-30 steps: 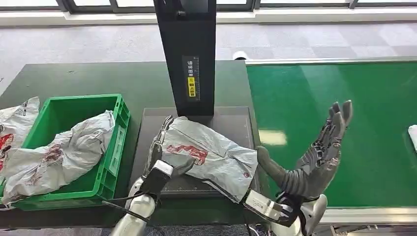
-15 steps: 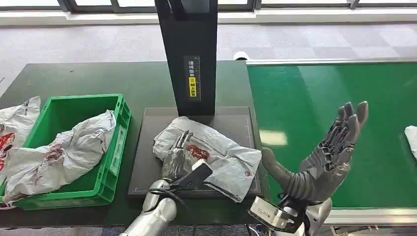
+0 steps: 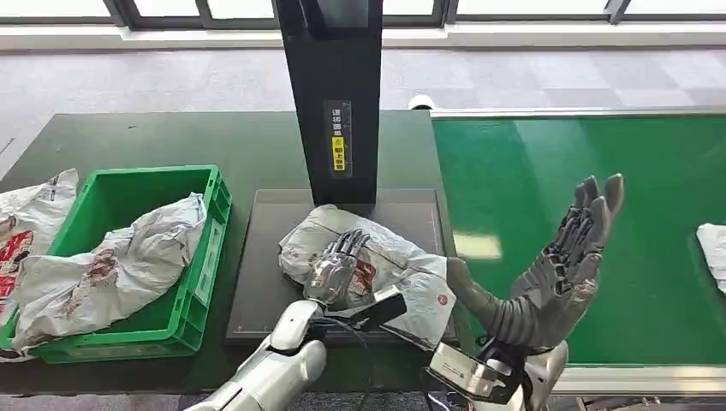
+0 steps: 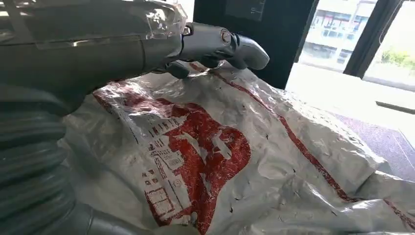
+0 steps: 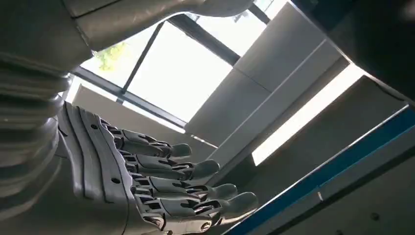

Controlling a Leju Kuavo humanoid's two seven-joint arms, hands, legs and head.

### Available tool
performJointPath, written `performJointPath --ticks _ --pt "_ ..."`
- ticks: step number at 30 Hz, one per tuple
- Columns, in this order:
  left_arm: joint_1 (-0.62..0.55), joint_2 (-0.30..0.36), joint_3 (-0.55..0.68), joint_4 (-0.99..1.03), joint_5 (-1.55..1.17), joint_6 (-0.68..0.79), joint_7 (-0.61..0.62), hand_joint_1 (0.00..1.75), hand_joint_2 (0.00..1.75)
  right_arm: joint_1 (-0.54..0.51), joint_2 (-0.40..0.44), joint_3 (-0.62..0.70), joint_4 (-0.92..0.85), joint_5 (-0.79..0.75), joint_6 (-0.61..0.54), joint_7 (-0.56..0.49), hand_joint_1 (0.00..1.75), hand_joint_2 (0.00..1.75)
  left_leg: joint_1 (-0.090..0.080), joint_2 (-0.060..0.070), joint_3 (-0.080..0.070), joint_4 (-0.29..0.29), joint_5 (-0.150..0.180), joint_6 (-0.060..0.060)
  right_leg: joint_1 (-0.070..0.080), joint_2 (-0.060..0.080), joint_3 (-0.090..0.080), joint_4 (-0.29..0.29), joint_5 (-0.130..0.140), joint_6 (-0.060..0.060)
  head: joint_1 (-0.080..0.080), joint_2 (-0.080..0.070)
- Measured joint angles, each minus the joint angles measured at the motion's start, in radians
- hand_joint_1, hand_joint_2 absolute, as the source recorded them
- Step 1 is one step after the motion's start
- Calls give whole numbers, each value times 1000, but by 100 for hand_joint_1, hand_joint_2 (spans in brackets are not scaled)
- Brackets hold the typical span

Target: Moved the parcel from conveyor to table for the left to box.

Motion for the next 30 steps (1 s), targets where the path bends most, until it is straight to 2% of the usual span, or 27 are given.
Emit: performJointPath --ticks 1,30 --pt "0 0 -2 1 0 0 0 175 175 0 0 0 0 0 0 0 0 175 0 0 0 0 0 0 0 0 0 0 0 0 0 0" --pt "-6 26 -18 17 -66 -74 79 175 175 -5 0 0 34 -5 0 0 0 175 0 0 2 0 -2 -2 0 1 1 0 -1 -2 0 0"
